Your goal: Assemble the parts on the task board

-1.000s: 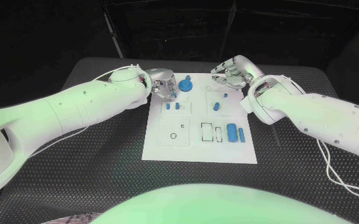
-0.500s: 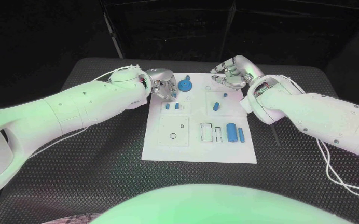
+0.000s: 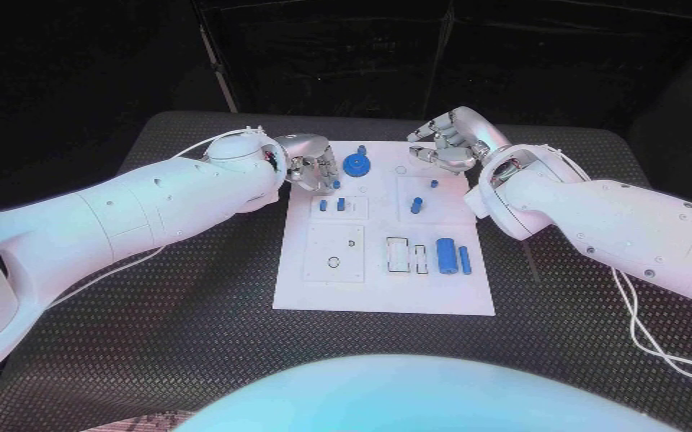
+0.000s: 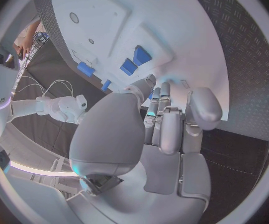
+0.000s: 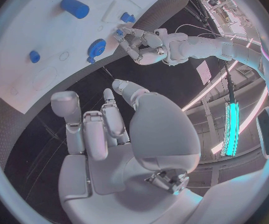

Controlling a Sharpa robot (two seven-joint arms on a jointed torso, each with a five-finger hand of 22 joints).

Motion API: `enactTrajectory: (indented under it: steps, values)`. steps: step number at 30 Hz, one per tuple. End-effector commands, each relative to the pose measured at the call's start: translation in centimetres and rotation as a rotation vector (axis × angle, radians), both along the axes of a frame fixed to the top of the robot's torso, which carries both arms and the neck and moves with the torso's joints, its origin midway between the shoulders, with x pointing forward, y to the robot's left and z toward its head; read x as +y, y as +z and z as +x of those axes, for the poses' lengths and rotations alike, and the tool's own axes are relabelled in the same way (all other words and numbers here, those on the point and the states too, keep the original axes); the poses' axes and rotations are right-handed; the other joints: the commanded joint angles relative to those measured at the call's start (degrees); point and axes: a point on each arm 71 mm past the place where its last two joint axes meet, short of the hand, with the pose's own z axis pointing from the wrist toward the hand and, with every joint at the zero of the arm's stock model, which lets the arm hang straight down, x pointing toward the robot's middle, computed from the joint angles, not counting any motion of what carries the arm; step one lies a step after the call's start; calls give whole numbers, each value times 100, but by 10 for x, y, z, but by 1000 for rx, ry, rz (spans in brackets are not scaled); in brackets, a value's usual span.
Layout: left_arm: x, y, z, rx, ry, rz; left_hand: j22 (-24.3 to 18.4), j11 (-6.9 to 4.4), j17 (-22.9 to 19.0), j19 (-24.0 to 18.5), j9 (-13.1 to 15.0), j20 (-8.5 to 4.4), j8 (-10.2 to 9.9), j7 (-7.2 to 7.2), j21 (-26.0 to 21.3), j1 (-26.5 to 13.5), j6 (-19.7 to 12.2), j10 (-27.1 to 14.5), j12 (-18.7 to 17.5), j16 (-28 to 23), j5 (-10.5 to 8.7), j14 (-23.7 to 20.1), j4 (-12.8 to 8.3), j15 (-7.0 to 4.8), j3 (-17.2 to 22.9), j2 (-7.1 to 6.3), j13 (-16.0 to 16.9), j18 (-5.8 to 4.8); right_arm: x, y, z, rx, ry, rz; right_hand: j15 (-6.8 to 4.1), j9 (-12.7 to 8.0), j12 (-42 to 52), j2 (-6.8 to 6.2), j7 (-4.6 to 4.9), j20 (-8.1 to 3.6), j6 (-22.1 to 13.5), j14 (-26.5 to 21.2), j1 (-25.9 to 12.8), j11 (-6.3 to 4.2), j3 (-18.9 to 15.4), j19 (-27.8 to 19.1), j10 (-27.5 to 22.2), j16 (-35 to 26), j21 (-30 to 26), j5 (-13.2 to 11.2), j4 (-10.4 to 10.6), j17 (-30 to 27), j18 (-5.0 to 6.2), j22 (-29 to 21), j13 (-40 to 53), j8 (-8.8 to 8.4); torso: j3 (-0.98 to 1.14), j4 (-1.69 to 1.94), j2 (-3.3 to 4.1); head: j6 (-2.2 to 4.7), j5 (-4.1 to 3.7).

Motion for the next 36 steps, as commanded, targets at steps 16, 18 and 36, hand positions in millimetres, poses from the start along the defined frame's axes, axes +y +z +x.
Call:
enactTrajectory:
  steps: [16,18,36]
  values:
    - [66,14,-4,133,245,-507,-139,64,-2855,-1073,69,103,216,-52,-3652,31,280,-24,-129,-2168,-21,-998,-126,68,228,-26,21,400,-30,-15,5,35,104,-354,59,6,-5384,-212,-79,41,145,206,418,66,122,-685,-2090,-708,-891,-1087,-82,-109,299,-1293,-5117,148,-43,6,-72,89,-454]
    - [71,16,-8,180,265,-616,-262,44,-3258,-1186,60,92,202,-64,-3926,-30,279,30,-95,-2531,-27,-1158,-130,65,200,-54,36,428,-32,-16,5,7,118,-425,61,3,-5471,-236,-85,42,145,207,449,70,74,-687,-2063,-716,-913,-1093,-97,-117,299,-1319,-5232,139,-65,14,-94,176,-538]
    - [67,32,-49,355,330,-1165,-585,90,-3721,-1343,40,139,158,-2,-4268,-214,279,-4,-37,-3077,-29,-1409,-78,126,-7,-34,68,421,-15,-26,12,-69,166,-625,93,-5,-5907,-332,-56,68,-222,252,523,128,-403,-565,-2118,-701,-971,-907,-38,-77,292,-1360,-5907,-135,-136,23,-162,553,-739]
